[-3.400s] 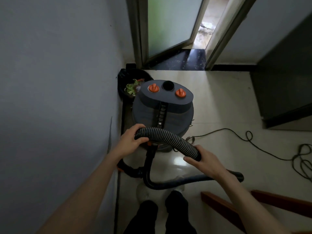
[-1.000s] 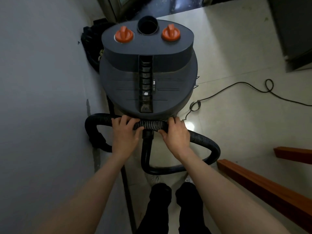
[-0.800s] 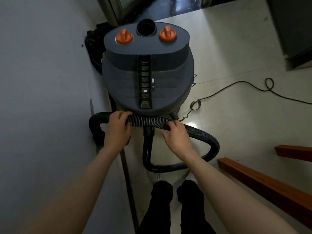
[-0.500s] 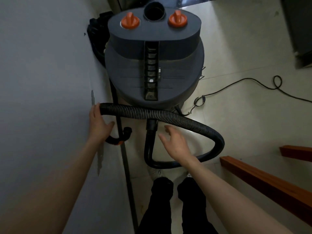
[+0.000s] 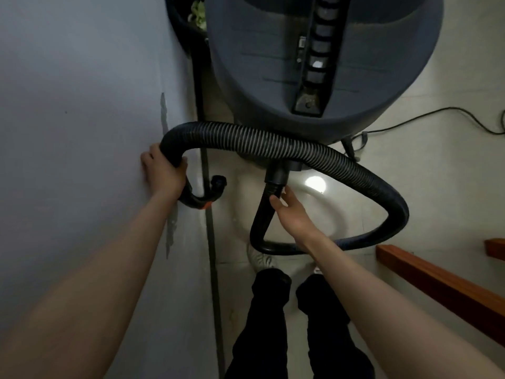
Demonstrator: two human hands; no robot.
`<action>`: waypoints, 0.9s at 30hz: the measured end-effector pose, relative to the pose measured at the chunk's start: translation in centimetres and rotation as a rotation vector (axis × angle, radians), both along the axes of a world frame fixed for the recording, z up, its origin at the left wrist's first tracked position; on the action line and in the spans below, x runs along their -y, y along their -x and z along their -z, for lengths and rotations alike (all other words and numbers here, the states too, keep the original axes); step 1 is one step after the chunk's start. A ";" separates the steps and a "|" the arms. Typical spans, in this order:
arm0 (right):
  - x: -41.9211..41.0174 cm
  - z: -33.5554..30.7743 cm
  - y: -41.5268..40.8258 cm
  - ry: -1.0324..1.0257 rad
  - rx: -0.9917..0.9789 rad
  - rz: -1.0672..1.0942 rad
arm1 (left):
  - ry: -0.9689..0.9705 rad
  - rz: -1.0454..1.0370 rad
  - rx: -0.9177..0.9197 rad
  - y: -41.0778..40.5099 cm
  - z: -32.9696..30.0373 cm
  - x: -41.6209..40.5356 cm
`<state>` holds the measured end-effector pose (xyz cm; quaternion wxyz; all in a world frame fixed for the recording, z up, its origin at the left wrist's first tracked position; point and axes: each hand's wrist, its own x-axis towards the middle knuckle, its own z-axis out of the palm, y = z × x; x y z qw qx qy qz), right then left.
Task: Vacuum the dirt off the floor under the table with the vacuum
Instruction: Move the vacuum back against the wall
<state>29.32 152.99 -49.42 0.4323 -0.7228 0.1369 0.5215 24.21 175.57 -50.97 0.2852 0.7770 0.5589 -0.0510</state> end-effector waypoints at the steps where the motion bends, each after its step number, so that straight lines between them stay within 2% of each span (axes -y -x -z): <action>1: -0.1 0.2 0.3 0.000 -0.006 -0.006 | 0.014 -0.016 -0.005 0.4 -0.1 0.1; 8: -0.9 2.0 0.7 -0.014 -0.030 0.017 | 0.169 -0.051 -0.010 4.6 -1.0 2.8; 14: -0.8 2.2 0.5 -0.012 -0.057 0.037 | 0.347 -0.068 0.054 5.1 -0.6 4.5; 18: -0.1 2.1 0.2 -0.005 -0.055 -0.003 | 0.366 -0.097 0.063 5.3 0.1 4.8; 24: 1.5 -0.3 0.1 0.068 -0.002 -0.200 | 0.408 0.002 0.042 6.2 -0.7 5.1; 27: 3.1 -3.1 0.1 0.116 0.119 -0.385 | 0.439 0.156 -0.059 6.5 -2.4 6.2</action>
